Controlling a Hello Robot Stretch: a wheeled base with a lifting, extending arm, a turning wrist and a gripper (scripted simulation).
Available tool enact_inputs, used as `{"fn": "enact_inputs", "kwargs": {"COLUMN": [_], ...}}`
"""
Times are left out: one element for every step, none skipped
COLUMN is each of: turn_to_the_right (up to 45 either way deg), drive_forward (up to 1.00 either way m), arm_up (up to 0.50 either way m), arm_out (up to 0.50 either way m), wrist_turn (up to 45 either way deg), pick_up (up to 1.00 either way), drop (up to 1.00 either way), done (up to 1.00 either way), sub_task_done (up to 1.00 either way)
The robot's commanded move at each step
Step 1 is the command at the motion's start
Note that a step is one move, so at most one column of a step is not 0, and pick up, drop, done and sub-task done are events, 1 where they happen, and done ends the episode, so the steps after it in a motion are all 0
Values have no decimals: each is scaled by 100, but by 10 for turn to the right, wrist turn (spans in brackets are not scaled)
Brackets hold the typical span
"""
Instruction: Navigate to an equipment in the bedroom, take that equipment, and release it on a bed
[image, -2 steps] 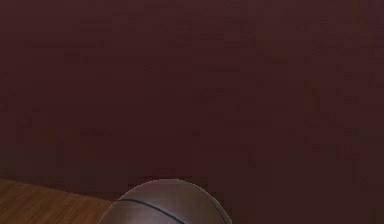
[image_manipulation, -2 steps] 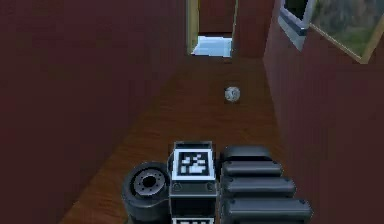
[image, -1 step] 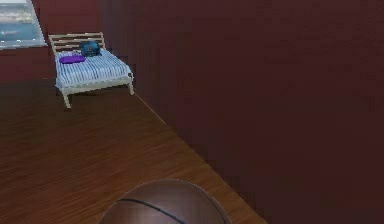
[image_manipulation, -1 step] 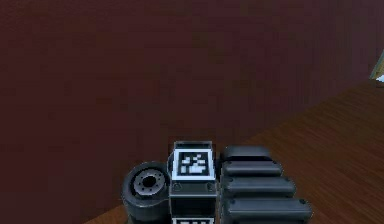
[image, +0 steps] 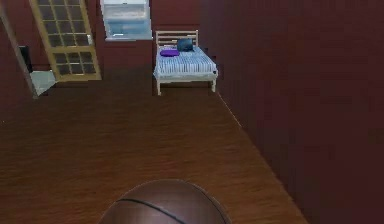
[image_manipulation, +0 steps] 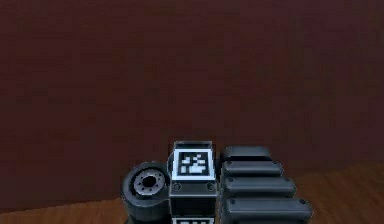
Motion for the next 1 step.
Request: {"fn": "enact_inputs", "kwargs": {"turn_to_the_right": [0], "drive_forward": [70], "arm_up": [0], "arm_out": [0], "wrist_turn": [0], "pick_up": [0], "drop": [0], "done": [0], "sub_task_done": [0]}}
